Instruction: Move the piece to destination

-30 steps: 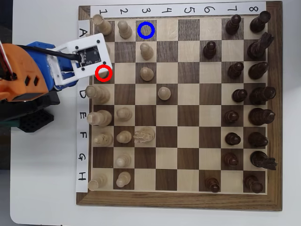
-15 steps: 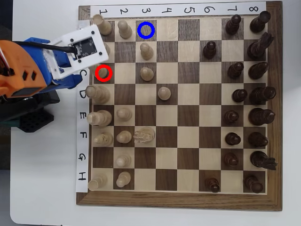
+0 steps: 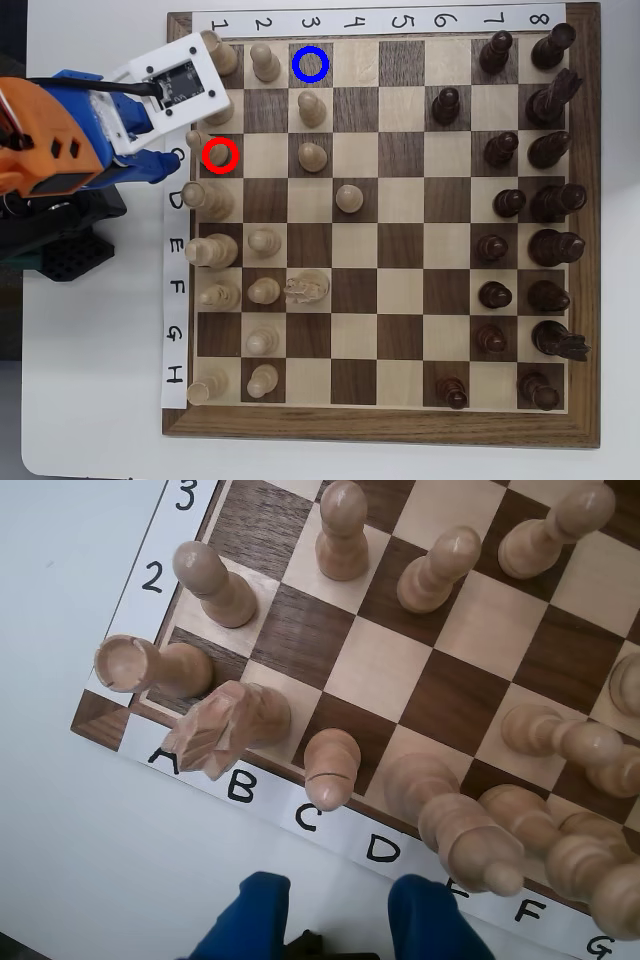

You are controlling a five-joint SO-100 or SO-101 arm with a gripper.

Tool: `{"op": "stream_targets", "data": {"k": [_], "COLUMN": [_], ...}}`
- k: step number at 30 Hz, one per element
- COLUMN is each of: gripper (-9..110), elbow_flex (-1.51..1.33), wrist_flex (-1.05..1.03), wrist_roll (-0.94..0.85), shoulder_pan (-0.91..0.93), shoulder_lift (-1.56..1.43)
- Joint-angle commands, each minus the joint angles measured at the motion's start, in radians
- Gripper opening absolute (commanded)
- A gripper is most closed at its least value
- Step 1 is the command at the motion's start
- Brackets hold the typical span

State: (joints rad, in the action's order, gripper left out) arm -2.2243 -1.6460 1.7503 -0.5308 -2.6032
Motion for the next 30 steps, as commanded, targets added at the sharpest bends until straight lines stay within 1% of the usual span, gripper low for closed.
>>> {"op": "stream_targets", "data": {"k": [1, 10, 14, 22, 30], "gripper": [15, 14, 13, 12, 12], "elbow_flex": [-0.014, -0.143, -0.184, -0.149, -0.080], "wrist_flex": [0.064, 0.106, 0.117, 0.104, 0.074], "wrist_roll": [0.305, 0.259, 0.204, 0.173, 0.184], "shoulder_pan": [0.005, 0.026, 0.063, 0.069, 0.025], "shoulder_lift": [0.021, -0.021, -0.038, -0.037, -0.012]}}
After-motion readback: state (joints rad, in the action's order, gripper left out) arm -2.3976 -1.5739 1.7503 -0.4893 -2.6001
